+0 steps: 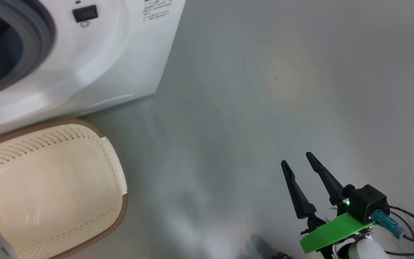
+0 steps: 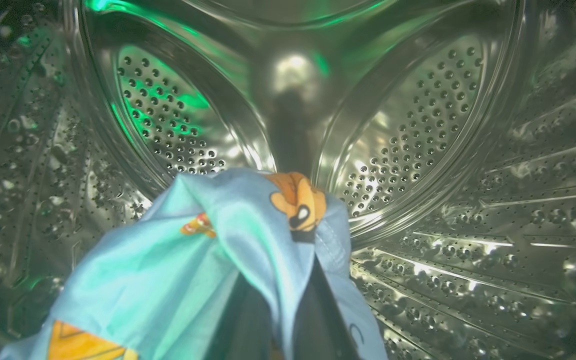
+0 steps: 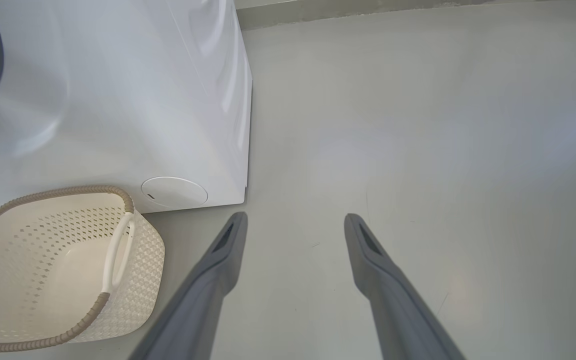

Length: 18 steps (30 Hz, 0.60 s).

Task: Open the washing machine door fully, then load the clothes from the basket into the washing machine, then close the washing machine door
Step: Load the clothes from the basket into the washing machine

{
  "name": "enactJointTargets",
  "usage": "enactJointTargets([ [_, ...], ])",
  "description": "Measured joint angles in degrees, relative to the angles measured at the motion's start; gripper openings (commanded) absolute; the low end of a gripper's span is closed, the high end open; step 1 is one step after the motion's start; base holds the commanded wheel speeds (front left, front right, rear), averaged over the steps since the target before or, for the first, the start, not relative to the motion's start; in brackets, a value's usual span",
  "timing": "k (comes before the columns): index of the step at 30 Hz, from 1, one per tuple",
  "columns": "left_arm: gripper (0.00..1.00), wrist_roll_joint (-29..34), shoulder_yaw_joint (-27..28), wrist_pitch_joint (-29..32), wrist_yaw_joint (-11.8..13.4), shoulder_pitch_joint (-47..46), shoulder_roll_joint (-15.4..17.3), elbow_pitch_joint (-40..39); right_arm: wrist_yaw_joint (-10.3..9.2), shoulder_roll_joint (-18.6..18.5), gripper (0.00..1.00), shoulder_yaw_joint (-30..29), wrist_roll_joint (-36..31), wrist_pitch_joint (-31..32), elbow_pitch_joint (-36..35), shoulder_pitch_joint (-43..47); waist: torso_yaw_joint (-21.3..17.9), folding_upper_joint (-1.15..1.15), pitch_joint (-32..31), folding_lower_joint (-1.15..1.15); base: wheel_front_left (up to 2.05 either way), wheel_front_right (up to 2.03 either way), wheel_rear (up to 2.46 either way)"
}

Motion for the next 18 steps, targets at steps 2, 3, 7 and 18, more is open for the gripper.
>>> enactJointTargets([
  [2,0.00,0.5,-0.5,0.0,0.0,-1.9,0.6,0.7,0.00,0.0,1.00,0.0,0.0,0.0,0.0,0.0,-0.1,0.00,1.1,0.00,0.00,0.00,0.00],
  [3,0.00,0.7,-0.5,0.0,0.0,-2.7,0.9,1.0,0.00,0.0,1.00,0.1,0.0,0.0,-0.1,0.0,-0.1,0.00,1.6,0.00,0.00,0.00,0.00],
  [7,0.00,0.7,-1.3,0.0,0.0,-5.8,2.1,1.7,0.00,0.0,1.00,0.2,0.3,0.0,-0.6,0.0,-0.5,0.00,3.5,0.00,0.00,0.00,0.00],
  [18,0.00,0.7,-3.3,0.0,0.0,-13.7,4.0,1.1,0.00,0.1,1.00,0.1,1.1,0.0,-2.0,0.1,-0.9,0.00,8.1,0.00,0.00,0.00,0.00],
])
